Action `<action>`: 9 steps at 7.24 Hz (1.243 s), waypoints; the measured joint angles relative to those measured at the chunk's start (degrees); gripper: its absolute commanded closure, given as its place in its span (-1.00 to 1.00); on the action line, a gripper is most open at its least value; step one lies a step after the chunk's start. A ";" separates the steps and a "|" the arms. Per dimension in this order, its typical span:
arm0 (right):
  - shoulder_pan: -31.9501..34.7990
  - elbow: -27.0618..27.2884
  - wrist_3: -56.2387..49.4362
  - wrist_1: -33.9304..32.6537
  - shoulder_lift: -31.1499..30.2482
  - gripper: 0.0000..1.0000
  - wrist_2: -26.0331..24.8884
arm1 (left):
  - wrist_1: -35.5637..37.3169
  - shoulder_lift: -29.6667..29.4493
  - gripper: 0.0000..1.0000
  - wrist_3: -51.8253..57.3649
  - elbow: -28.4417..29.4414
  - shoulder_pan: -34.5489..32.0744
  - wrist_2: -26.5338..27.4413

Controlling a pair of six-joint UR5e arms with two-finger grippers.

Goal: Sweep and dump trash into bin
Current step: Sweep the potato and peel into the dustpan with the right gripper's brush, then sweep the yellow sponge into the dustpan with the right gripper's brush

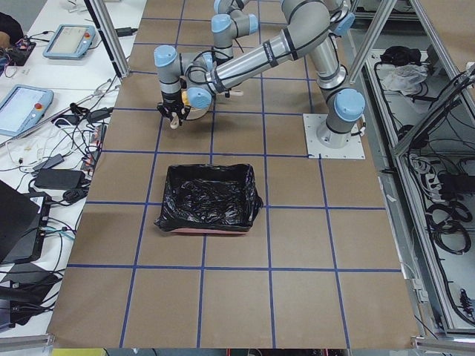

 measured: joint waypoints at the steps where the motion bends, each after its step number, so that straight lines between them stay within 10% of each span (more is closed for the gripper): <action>1: -0.04 -0.37 -2.29 2.39 -0.59 1.00 -2.15 | 0.00 0.01 0.91 0.04 0.00 0.00 0.02; 9: -12.68 -0.88 -40.30 8.37 -1.31 1.00 -20.80 | -0.02 0.02 0.91 0.01 -0.08 -0.08 0.11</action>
